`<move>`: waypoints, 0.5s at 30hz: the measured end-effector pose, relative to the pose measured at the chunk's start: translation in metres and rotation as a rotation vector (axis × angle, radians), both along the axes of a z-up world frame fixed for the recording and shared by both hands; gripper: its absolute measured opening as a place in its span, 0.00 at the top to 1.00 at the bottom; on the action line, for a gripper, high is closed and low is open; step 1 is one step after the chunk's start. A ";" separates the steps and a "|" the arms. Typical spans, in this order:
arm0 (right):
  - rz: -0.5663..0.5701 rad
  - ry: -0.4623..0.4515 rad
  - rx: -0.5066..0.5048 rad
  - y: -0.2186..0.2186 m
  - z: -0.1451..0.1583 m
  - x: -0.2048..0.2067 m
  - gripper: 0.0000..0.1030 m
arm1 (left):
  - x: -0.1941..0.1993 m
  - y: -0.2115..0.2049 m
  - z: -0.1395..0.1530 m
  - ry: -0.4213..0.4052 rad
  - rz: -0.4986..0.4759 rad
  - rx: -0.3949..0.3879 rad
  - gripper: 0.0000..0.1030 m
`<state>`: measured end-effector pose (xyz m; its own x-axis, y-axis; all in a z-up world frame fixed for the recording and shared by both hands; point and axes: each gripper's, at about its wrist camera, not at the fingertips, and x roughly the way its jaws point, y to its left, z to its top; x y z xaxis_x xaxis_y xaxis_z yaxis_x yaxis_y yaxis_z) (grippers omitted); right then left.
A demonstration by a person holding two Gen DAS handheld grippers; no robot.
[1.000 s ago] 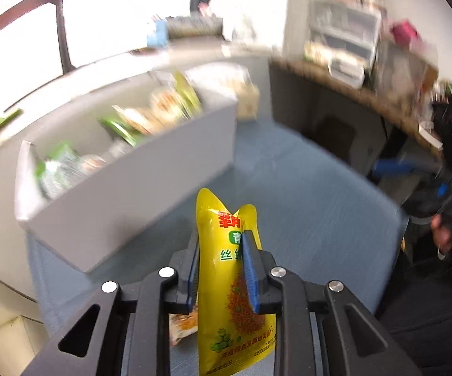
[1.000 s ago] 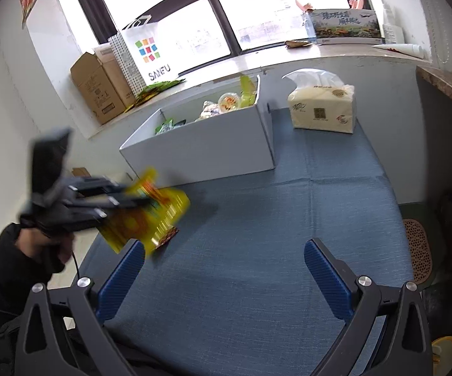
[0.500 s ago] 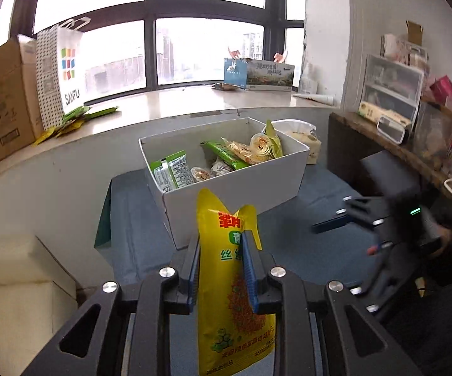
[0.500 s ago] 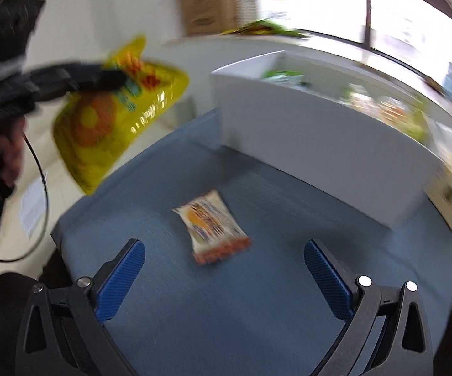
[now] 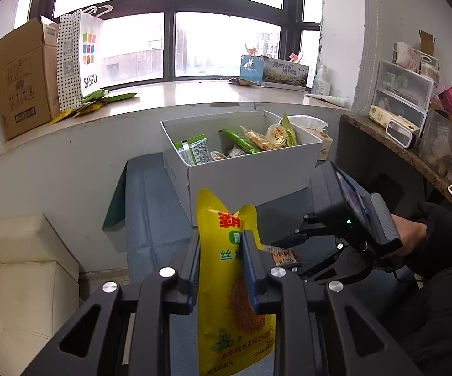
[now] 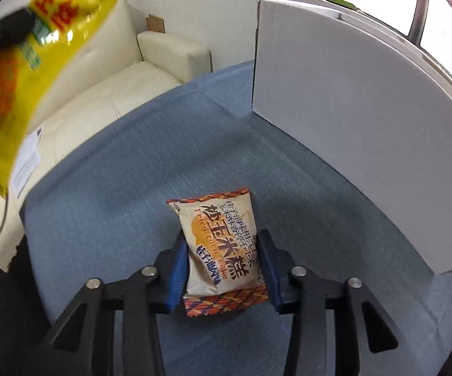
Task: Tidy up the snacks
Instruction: 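Grasp the orange cake packet with the right gripper while the left lifts its bag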
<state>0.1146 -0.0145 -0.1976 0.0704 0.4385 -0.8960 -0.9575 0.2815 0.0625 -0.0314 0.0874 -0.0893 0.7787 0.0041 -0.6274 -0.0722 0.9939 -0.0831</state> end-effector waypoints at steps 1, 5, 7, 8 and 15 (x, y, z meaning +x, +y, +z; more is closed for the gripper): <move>-0.017 -0.018 0.021 -0.005 0.005 0.000 0.57 | 0.000 -0.001 0.000 -0.004 -0.006 -0.001 0.74; -0.090 -0.001 0.119 -0.033 0.030 0.001 0.58 | 0.002 -0.003 0.004 -0.024 -0.017 -0.013 0.74; -0.146 0.001 0.182 -0.050 0.047 0.003 0.58 | 0.005 -0.002 0.007 -0.049 -0.004 -0.037 0.74; -0.167 -0.001 0.208 -0.058 0.054 0.003 0.58 | 0.009 0.000 0.010 -0.064 -0.004 -0.065 0.74; -0.366 -0.114 0.379 -0.101 0.124 0.027 0.57 | 0.052 0.010 0.044 -0.223 -0.031 -0.214 0.74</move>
